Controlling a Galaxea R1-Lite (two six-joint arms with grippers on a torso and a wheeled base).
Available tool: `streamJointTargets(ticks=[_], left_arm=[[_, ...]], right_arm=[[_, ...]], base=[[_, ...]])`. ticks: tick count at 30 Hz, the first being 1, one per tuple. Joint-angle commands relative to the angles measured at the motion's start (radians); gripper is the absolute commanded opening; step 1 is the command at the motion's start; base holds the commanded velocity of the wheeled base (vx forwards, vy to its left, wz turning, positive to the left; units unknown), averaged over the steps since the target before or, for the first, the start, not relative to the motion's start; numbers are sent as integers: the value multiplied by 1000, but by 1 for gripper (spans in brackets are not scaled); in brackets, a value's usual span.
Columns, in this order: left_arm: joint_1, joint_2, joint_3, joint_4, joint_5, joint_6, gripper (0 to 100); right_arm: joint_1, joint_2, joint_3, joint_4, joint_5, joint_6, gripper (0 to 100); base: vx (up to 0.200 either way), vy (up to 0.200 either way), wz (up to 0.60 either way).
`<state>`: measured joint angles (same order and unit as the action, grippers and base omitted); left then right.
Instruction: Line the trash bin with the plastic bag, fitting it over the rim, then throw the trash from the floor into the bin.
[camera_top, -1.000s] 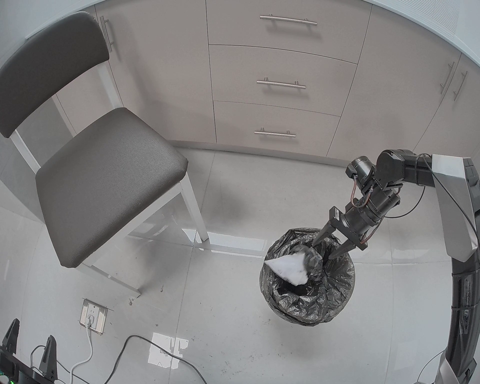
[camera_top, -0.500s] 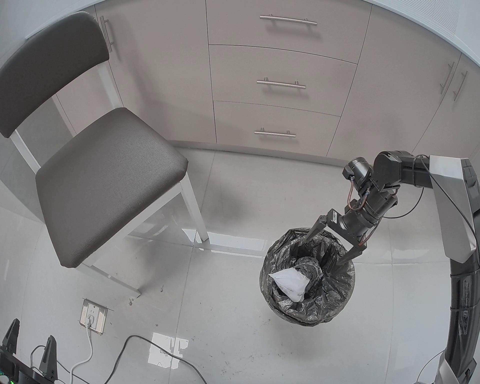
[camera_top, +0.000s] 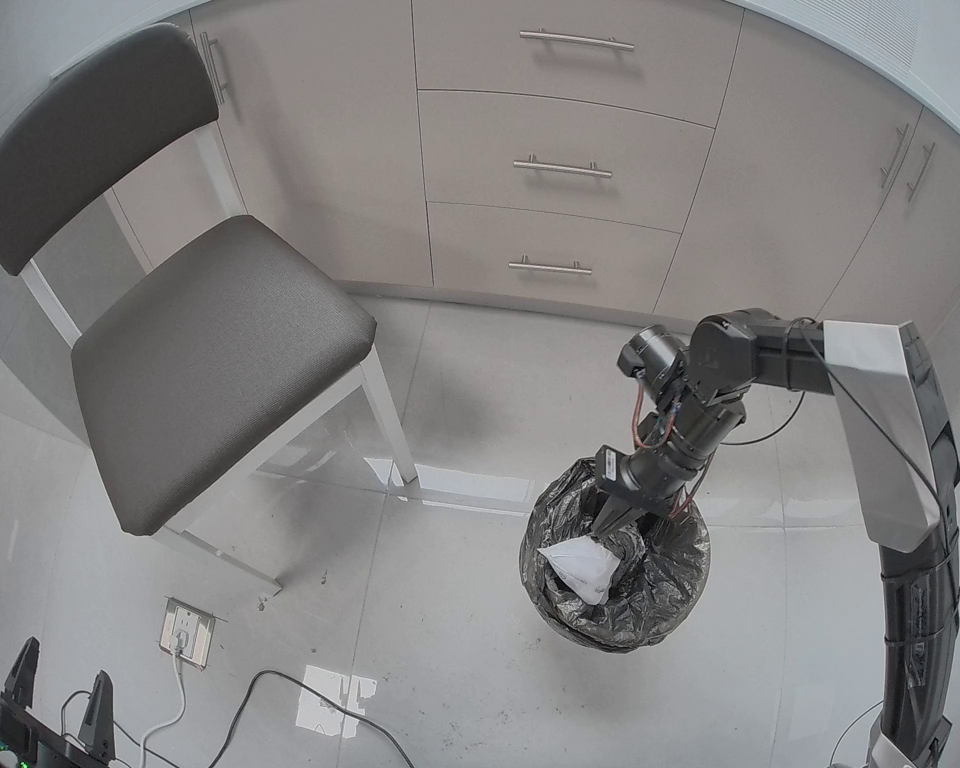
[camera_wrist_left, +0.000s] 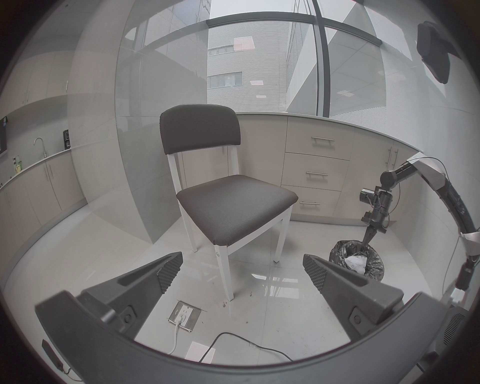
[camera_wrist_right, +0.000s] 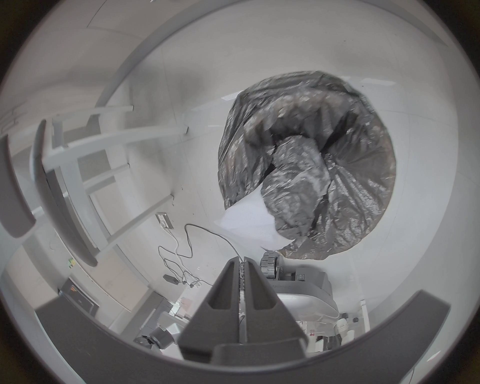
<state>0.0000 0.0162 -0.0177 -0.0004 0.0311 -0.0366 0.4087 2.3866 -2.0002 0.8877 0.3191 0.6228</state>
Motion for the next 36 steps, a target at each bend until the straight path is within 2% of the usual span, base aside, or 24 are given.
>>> streamJointTargets(ticks=[1,7,13,24,28,36], left_arm=[[0,-16,16,-1,0,0,100],[0,-16,16,-1,1,0,100],[0,-16,16,-1,1,0,100],[0,-16,16,-1,1,0,100],[0,-16,16,-1,1,0,100],[0,-16,16,-1,1,0,100]], right_arm=[[38,52,0,-6,-14,3,0],[38,105,0,-26,-55,0,0],[33,158,0,-141,-109,6,0],[2,221,0,-141,-124,2,0],[-18,253,0,-144,-158,-9,0],[-53,309,0,-179,-161,-6,0]], base=[[0,0,0],[0,0,0],[0,0,0],[0,0,0],[0,0,0],[0,0,0]])
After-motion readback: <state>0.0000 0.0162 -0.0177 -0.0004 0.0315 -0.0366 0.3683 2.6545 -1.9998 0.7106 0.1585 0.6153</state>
